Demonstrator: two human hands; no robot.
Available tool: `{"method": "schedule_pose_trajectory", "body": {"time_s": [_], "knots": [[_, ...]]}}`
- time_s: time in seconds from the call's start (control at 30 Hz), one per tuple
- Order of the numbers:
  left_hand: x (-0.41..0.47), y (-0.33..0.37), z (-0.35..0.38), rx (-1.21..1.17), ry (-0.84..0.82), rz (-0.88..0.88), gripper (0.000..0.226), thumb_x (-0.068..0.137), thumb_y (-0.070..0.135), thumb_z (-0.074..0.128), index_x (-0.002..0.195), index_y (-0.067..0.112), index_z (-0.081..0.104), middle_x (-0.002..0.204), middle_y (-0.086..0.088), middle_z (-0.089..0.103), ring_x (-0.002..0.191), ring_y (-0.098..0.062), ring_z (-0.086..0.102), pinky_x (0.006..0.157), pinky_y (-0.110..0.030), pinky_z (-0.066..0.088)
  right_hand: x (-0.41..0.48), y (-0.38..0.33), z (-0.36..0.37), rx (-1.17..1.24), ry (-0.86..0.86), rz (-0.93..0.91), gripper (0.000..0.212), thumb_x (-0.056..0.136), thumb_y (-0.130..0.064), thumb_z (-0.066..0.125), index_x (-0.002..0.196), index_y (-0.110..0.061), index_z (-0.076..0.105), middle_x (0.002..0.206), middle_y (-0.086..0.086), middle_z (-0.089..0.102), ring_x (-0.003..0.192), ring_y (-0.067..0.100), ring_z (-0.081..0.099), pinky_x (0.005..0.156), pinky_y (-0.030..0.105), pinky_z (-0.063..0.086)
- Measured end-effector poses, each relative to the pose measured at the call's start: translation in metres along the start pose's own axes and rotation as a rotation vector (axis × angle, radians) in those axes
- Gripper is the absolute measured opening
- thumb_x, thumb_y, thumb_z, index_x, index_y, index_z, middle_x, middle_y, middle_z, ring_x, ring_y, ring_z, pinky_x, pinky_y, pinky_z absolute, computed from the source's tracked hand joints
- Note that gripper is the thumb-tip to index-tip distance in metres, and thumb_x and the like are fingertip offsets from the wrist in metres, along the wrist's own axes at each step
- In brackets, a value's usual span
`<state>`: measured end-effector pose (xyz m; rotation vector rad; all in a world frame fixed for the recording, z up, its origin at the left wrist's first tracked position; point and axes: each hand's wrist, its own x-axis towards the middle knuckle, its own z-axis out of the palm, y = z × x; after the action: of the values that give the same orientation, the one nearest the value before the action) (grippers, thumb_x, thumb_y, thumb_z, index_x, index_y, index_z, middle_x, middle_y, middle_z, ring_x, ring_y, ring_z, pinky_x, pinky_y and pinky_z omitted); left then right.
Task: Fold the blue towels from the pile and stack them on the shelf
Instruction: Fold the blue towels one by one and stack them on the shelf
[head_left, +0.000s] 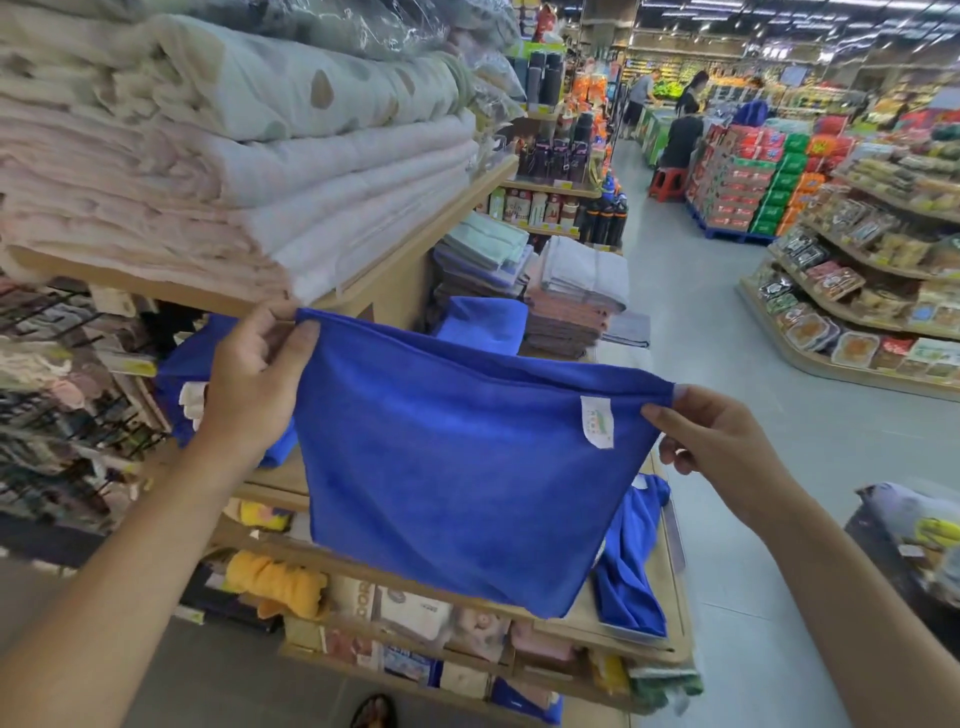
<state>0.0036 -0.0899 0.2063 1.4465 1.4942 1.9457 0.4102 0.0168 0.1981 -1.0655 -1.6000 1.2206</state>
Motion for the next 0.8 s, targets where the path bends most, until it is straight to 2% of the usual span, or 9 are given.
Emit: {"method": "schedule_pose_trajectory", "body": {"time_s": [0.13, 0.27, 0.33, 0.43, 0.5, 0.57, 0.63, 0.7, 0.8], "knots": [[-0.009, -0.015, -0.010, 0.029, -0.009, -0.068, 0.019, 0.102, 0.026, 0.058, 0.095, 0.041, 0.067, 0.083, 0.015, 0.072, 0.075, 0.001, 0.065, 0.062, -0.014, 0.050, -0.004, 0.002, 0.009, -0.071, 0.027, 0.014, 0.035, 0.100, -0.017, 0.065, 0.068, -0.027, 0.076, 0.059, -0.006, 0.060, 0.046, 0.012, 0.051, 0.043, 0.017, 0.038], [-0.016, -0.020, -0.022, -0.008, -0.054, -0.165, 0.025, 0.103, 0.023, 0.057, 0.093, 0.043, 0.069, 0.080, 0.016, 0.071, 0.072, 0.004, 0.065, 0.058, -0.013, 0.050, -0.012, -0.001, 0.015, -0.205, 0.039, -0.094, 0.038, 0.099, -0.014, 0.066, 0.064, -0.027, 0.073, 0.052, -0.015, 0.058, 0.039, 0.007, 0.045, 0.044, 0.012, 0.038], [-0.019, -0.022, -0.031, -0.122, -0.122, -0.287, 0.020, 0.101, 0.025, 0.058, 0.094, 0.039, 0.071, 0.081, 0.014, 0.071, 0.073, 0.001, 0.066, 0.057, -0.015, 0.052, -0.016, -0.002, 0.016, -0.259, 0.019, -0.135, 0.031, 0.099, -0.010, 0.065, 0.073, -0.024, 0.072, 0.050, -0.013, 0.056, 0.039, 0.009, 0.044, 0.044, 0.013, 0.038], [-0.021, -0.022, -0.048, -0.309, -0.219, -0.390, 0.016, 0.099, 0.025, 0.057, 0.095, 0.031, 0.071, 0.089, 0.009, 0.073, 0.081, -0.002, 0.068, 0.069, -0.015, 0.055, -0.027, -0.005, 0.016, -0.176, -0.035, -0.143, 0.005, 0.094, -0.011, 0.068, 0.089, -0.013, 0.068, 0.052, -0.006, 0.057, 0.037, 0.014, 0.043, 0.041, 0.017, 0.038], [-0.022, -0.022, -0.060, -0.368, -0.206, -0.402, 0.022, 0.101, 0.022, 0.054, 0.095, 0.030, 0.073, 0.091, 0.010, 0.074, 0.083, -0.002, 0.070, 0.074, -0.015, 0.055, -0.033, -0.008, 0.014, -0.100, -0.067, -0.152, 0.013, 0.086, -0.021, 0.069, 0.087, -0.011, 0.062, 0.049, -0.001, 0.055, 0.034, 0.016, 0.043, 0.039, 0.016, 0.036], [-0.022, -0.025, -0.070, -0.387, -0.198, -0.402, 0.026, 0.103, 0.019, 0.051, 0.093, 0.030, 0.073, 0.090, 0.011, 0.073, 0.083, -0.002, 0.069, 0.074, -0.015, 0.055, -0.037, -0.007, 0.015, -0.114, -0.087, -0.141, 0.017, 0.085, -0.032, 0.068, 0.079, -0.017, 0.061, 0.047, 0.003, 0.054, 0.035, 0.015, 0.047, 0.040, 0.016, 0.035], [-0.023, -0.034, -0.072, -0.314, -0.200, -0.425, 0.024, 0.103, 0.019, 0.053, 0.090, 0.030, 0.070, 0.084, 0.011, 0.068, 0.074, -0.003, 0.065, 0.064, -0.017, 0.054, -0.034, 0.001, 0.022, -0.164, -0.090, -0.100, 0.023, 0.088, -0.040, 0.065, 0.077, -0.020, 0.064, 0.050, 0.007, 0.055, 0.039, 0.014, 0.051, 0.041, 0.017, 0.036], [-0.026, -0.054, -0.067, -0.123, -0.174, -0.438, 0.024, 0.102, 0.018, 0.056, 0.087, 0.033, 0.068, 0.076, 0.013, 0.063, 0.064, -0.002, 0.061, 0.053, -0.018, 0.052, -0.026, 0.020, 0.032, -0.178, -0.058, -0.038, 0.024, 0.097, -0.033, 0.063, 0.077, -0.022, 0.068, 0.052, 0.006, 0.055, 0.043, 0.015, 0.051, 0.042, 0.020, 0.037], [-0.032, -0.094, -0.057, 0.044, -0.157, -0.443, 0.021, 0.102, 0.012, 0.057, 0.090, 0.027, 0.066, 0.076, 0.015, 0.069, 0.067, 0.002, 0.063, 0.058, -0.017, 0.055, -0.013, 0.057, 0.046, -0.122, -0.003, 0.092, 0.028, 0.101, -0.019, 0.064, 0.075, -0.026, 0.072, 0.057, 0.002, 0.055, 0.044, 0.017, 0.051, 0.042, 0.023, 0.038]]}}
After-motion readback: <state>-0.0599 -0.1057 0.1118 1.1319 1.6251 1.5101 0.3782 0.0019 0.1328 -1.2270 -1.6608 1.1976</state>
